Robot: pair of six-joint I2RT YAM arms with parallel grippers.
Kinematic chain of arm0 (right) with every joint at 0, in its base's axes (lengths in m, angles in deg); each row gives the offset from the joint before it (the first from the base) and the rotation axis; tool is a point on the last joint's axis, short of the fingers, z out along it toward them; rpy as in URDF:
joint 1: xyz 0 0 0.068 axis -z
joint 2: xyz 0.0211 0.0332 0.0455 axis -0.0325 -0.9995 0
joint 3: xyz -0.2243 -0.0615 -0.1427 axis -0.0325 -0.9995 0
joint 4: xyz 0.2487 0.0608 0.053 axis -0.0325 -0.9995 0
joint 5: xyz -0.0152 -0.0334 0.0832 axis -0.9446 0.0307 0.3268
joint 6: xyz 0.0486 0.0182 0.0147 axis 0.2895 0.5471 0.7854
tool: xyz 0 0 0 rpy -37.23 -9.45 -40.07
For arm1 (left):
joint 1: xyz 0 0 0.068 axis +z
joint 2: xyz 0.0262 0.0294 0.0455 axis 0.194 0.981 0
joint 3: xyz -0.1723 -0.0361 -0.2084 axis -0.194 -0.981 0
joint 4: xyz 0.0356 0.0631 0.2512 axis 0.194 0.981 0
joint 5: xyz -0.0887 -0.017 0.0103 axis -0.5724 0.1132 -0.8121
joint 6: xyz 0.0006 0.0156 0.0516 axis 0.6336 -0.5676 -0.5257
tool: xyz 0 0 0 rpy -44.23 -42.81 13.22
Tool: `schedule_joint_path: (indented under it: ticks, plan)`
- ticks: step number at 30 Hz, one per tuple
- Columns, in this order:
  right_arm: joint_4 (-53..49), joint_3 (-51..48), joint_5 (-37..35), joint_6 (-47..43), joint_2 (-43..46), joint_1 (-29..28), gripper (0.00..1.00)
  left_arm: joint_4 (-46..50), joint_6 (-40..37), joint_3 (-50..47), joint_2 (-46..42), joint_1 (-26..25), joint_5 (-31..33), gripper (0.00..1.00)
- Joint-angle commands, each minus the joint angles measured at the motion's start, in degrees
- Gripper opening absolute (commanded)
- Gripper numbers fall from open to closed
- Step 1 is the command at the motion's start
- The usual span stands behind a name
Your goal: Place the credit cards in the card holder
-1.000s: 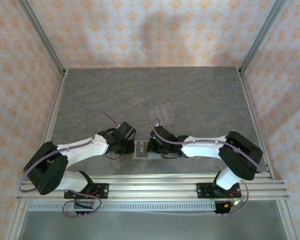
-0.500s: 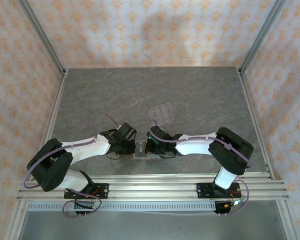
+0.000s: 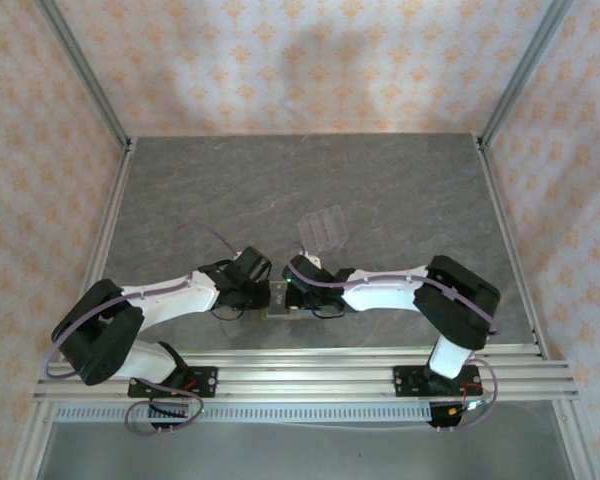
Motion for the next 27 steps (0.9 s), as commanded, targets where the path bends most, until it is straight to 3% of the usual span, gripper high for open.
schedule_joint_path:
  ticks: [1, 3, 7, 13, 17, 23, 27]
  plan:
    - [-11.9, 2.3, -8.7, -1.9, 6.5, -0.7, 0.21, -0.4, 0.6, -2.2, 0.1, 0.1, -0.1, 0.11]
    - [-16.5, 3.0, -12.4, -2.3, 8.5, -0.6, 0.33, -0.9, 0.2, -2.4, 0.0, 0.1, -0.5, 0.11]
    - [-23.8, 4.6, -19.2, -2.6, 8.8, -0.7, 0.48, -1.1, 0.1, -2.6, 0.1, 0.0, -0.4, 0.11]
    - [-25.8, 6.0, -21.9, -2.3, 4.0, -0.7, 0.58, -1.2, 0.5, -3.0, -0.3, 0.0, -0.5, 0.11]
    - [-25.8, 6.9, -22.6, -2.2, 0.9, -0.7, 0.58, -0.8, 0.5, -3.0, -0.8, 0.0, -0.1, 0.11]
    - [-26.6, 7.2, -24.0, -1.5, -1.5, -0.6, 0.45, -0.9, 0.1, -3.0, -0.6, 0.0, -0.3, 0.11]
    - [-26.3, 5.5, -24.4, -1.1, 0.5, -0.6, 0.23, 0.1, -1.6, -1.3, -0.2, -1.9, 0.7, 0.11]
